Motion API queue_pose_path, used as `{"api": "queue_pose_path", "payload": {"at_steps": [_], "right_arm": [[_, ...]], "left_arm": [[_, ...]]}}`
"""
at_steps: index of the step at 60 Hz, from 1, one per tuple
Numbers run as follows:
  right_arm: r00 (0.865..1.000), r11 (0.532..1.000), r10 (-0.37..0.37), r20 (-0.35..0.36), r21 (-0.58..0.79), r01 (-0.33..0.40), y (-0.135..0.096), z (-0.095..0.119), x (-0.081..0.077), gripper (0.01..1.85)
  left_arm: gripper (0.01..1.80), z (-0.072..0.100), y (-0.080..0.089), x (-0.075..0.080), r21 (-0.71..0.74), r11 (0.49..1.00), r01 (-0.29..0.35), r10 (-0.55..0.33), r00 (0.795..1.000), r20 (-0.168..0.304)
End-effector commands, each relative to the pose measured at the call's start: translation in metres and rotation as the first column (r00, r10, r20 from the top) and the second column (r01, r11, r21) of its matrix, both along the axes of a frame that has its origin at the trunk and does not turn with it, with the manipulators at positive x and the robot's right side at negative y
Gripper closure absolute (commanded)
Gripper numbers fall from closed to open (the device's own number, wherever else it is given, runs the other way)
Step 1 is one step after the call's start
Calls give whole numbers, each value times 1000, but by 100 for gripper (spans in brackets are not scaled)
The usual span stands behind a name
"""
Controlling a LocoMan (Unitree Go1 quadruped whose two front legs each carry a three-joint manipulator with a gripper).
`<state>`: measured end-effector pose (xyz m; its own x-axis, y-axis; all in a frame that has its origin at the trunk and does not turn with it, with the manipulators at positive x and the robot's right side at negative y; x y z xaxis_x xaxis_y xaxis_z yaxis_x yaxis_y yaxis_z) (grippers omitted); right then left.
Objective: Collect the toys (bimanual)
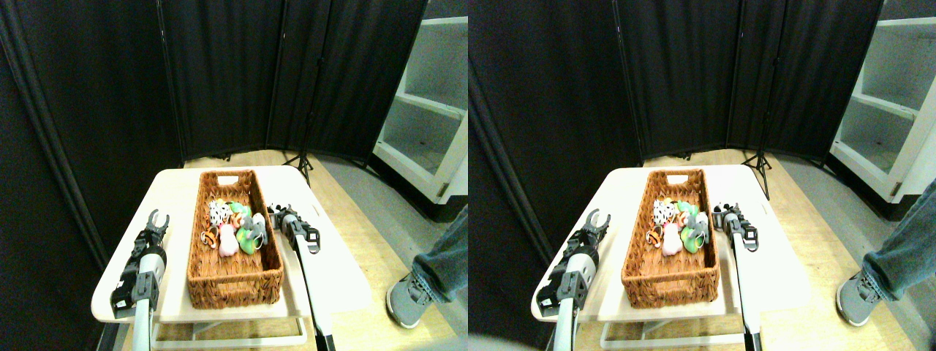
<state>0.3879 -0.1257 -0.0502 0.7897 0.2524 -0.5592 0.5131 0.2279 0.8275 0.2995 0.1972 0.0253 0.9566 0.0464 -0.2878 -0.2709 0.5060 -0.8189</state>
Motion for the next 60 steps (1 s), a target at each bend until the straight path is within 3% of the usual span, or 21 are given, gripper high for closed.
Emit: {"api": "queue_pose_path", "payload": {"at_steps": [1,5,9,11,12,14,20,23,39,42,47,53,60], "right_arm": [[1000,1000,-7,-29,-1,7,1,-7,2,100],[1000,1000,-5,-25,-1,5,1,-7,3,105],[1000,1000,-22,-22,-8,21,1,-8,3,122],[1000,996,-9,23,-88,11,1,-7,3,162],[999,996,-3,37,-94,6,2,-6,2,172],[999,997,-13,39,-76,16,2,-5,1,176],[999,999,-28,28,-40,29,3,3,-2,181],[999,999,5,48,-44,-3,0,10,-1,185],[992,998,15,124,-55,-8,-2,47,-4,185],[985,993,62,163,-113,-44,-2,56,-4,185],[980,994,70,185,-98,-52,-1,70,-1,185],[958,979,111,266,-195,-59,1,90,-1,185],[953,986,113,281,-152,-72,8,108,-5,185]], "left_arm": [[165,6,-1,5,-4,1000,-14,14,999,46],[165,7,-1,6,-6,1000,-15,16,999,43],[165,7,-1,7,-3,1000,-11,11,999,48],[165,7,-1,8,1,1000,-4,4,999,49],[165,7,-1,9,3,1000,3,-3,999,50],[165,8,-1,9,3,1000,8,-8,999,51],[166,8,-1,10,-6,1000,-6,6,999,49],[166,8,-1,11,-3,1000,-2,2,999,53],[165,7,-3,15,-23,1000,11,-9,998,58],[166,8,-4,15,-18,1000,10,-9,998,58],[166,8,-5,15,-9,1000,11,-10,998,61],[166,8,-5,15,-22,1000,10,-8,998,61],[166,7,-6,14,-26,1000,15,-13,998,63]]}}
